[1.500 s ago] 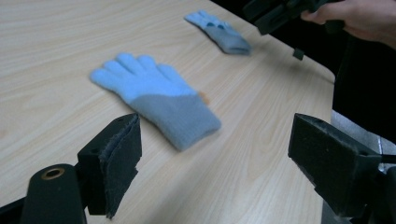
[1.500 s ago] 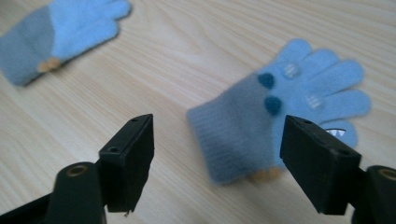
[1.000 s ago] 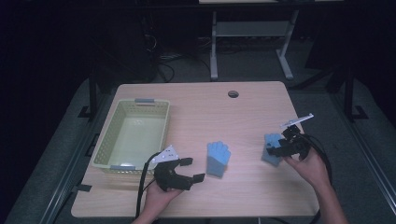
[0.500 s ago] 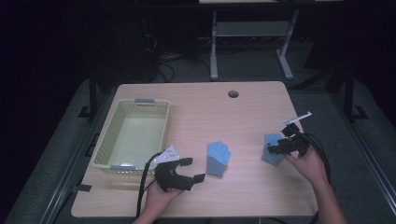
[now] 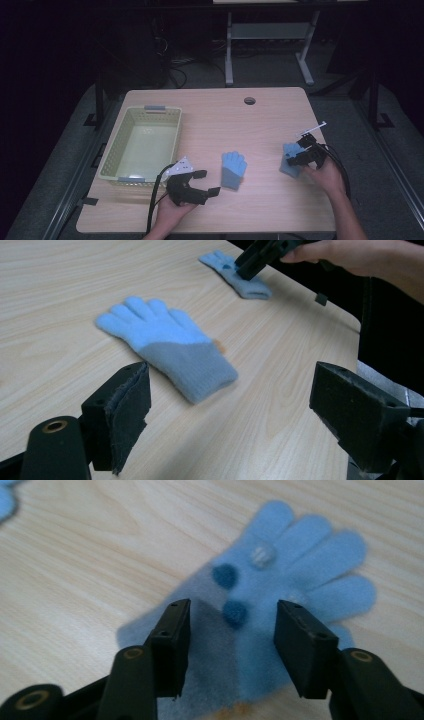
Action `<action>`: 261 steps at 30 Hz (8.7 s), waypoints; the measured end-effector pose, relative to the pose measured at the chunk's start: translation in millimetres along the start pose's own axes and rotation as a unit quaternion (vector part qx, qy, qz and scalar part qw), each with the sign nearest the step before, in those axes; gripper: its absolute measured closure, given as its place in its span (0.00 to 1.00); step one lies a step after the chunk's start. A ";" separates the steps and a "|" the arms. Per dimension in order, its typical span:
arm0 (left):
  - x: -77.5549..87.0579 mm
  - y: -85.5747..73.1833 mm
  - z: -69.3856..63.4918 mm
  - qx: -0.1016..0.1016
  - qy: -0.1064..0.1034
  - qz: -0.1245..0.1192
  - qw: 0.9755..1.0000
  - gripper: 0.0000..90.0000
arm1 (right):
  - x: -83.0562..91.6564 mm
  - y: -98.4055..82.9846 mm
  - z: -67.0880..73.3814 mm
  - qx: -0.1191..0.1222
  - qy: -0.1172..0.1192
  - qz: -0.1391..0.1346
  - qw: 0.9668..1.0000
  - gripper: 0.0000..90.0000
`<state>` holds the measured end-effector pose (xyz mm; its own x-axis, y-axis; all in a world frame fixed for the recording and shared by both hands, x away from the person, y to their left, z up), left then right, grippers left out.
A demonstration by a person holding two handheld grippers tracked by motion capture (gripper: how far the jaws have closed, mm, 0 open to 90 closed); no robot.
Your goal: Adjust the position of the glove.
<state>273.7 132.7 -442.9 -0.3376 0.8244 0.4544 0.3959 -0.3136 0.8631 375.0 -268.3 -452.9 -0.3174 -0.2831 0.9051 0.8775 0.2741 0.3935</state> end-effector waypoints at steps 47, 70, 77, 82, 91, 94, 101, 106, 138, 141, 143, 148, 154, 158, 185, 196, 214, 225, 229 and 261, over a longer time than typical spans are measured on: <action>2.9 2.5 0.0 0.002 0.011 -0.010 1.000 0.18 | 37.1 9.0 44.6 0.039 0.004 -0.059 0.997 0.91; 5.5 3.6 1.8 0.004 0.015 -0.015 1.000 0.18 | 44.1 24.5 113.4 0.122 0.038 -0.063 0.990 0.90; 6.4 5.3 0.4 -0.007 0.015 -0.017 1.000 0.18 | 37.6 31.5 135.0 0.133 0.064 -0.054 0.988 0.90; 8.9 4.7 2.6 -0.002 0.018 -0.018 1.000 0.18 | 28.4 36.8 153.2 0.148 0.076 -0.045 0.985 0.90; 12.5 4.7 5.3 -0.003 0.026 -0.019 0.999 0.18 | 17.2 41.2 174.6 0.163 0.088 -0.039 0.982 0.89; 14.0 5.6 4.9 -0.004 0.027 -0.021 0.999 0.18 | 12.6 40.8 178.5 0.159 0.097 -0.035 0.982 0.89; 15.3 4.7 7.6 0.005 0.029 -0.023 0.999 0.18 | 5.6 38.8 180.3 0.154 0.100 -0.034 0.982 0.89; 15.6 5.2 7.4 0.002 0.028 -0.023 0.999 0.18 | -3.1 35.4 182.2 0.141 0.098 -0.033 0.985 0.88; 10.0 2.7 8.0 0.010 0.019 -0.013 1.000 0.20 | -40.8 24.7 182.4 0.115 0.090 -0.022 0.989 0.82; 8.1 3.2 6.6 0.009 0.019 -0.012 1.000 0.21 | -38.0 24.4 179.3 0.103 0.102 -0.029 0.989 0.77; 7.6 3.4 6.4 0.010 0.019 -0.012 1.000 0.22 | -34.3 24.1 177.5 0.098 0.104 -0.036 0.989 0.70; 3.8 4.0 8.7 0.018 0.016 -0.005 1.000 0.22 | -25.7 22.4 167.0 0.069 0.122 -0.053 0.989 0.55; -6.7 5.7 11.7 0.040 0.004 0.001 0.999 0.25 | -22.1 15.3 154.6 0.032 0.152 -0.060 0.986 0.46; -17.1 6.1 15.7 0.058 -0.002 0.018 0.998 0.25 | -21.5 12.1 148.3 0.015 0.158 -0.066 0.985 0.44; -57.9 5.0 36.1 0.200 -0.004 0.068 0.978 0.44 | -37.5 -19.3 127.2 -0.103 0.227 -0.088 0.964 0.50; -66.0 0.6 36.2 0.195 -0.009 0.086 0.977 0.52 | -41.6 -19.6 131.4 -0.104 0.219 -0.086 0.966 0.61; -72.6 -3.4 40.2 0.230 -0.042 0.078 0.969 0.67 | -46.8 -23.5 141.0 -0.102 0.219 -0.102 0.965 0.77; -78.2 -4.5 44.1 0.246 -0.066 0.081 0.964 0.75 | -50.3 -24.6 139.2 -0.113 0.234 -0.104 0.960 0.85; -79.5 -9.7 49.9 0.262 -0.088 0.068 0.959 0.78 | -51.7 -26.0 136.2 -0.119 0.245 -0.106 0.956 0.87; -66.6 14.9 45.1 0.227 -0.101 0.045 0.967 0.83 | -24.5 -21.6 134.1 -0.110 0.265 -0.141 0.948 0.90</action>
<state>340.6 94.4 -470.3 -0.1286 0.8931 0.4311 0.7663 -0.1864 0.6149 315.7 -144.0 -462.0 -0.3769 -0.7541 0.5378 0.8564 -0.0626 0.5125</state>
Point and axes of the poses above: each handheld gripper's, and its own axes: x roughly backward along the jaws, y roughly out of its top, z roughly to its left, the point moved 1 cm from there along -x, roughly forward along the jaws, and after that the axes turned 6 degrees about -x, right-handed, at the moved point
